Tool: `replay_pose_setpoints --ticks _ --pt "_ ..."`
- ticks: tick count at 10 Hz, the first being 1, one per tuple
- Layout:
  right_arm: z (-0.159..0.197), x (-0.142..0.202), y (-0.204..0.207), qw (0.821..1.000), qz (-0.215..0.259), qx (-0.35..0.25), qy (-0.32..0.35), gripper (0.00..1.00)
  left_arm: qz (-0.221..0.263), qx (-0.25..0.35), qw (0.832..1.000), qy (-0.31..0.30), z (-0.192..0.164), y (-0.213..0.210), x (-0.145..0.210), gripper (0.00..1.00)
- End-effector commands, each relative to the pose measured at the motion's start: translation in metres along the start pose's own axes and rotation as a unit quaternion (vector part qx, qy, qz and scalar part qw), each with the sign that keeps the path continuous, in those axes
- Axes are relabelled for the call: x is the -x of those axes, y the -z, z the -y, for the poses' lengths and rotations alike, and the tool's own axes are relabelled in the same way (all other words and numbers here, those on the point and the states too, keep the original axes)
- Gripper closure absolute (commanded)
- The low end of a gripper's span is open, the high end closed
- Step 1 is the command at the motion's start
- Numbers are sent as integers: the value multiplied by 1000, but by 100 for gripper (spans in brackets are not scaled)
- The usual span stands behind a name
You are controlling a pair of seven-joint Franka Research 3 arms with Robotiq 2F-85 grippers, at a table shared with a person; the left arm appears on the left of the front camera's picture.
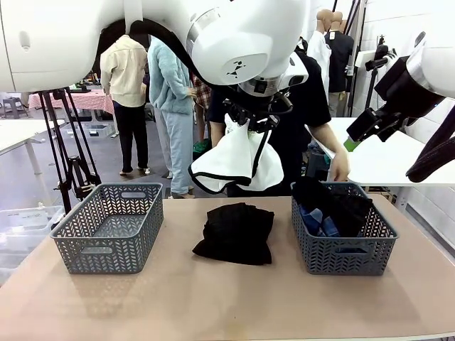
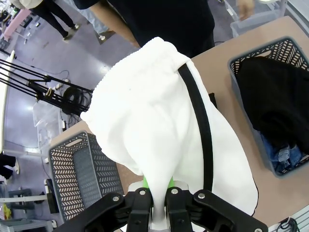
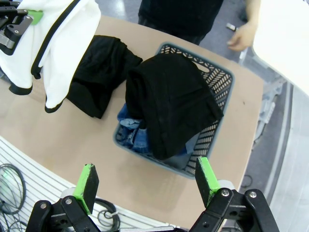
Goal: Sort the tops and bottoms.
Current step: Sort the clothes according to human instructions.
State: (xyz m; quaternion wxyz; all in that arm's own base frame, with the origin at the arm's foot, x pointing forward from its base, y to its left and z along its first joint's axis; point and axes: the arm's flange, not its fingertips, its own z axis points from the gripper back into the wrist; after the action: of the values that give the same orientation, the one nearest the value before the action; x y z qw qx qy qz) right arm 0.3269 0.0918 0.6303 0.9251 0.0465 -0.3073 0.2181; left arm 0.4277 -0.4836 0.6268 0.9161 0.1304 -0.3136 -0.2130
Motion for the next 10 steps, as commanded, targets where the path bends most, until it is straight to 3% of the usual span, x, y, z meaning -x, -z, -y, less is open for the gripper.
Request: replay_pose_setpoints --ticks 1,10 --pt "1 3 3 1000 -2 3 -3 0 3 2 1000 7 -4 -3 -2 100" --pt "1 3 3 1000 -2 3 -3 0 3 2 1000 7 -4 -3 -2 100"
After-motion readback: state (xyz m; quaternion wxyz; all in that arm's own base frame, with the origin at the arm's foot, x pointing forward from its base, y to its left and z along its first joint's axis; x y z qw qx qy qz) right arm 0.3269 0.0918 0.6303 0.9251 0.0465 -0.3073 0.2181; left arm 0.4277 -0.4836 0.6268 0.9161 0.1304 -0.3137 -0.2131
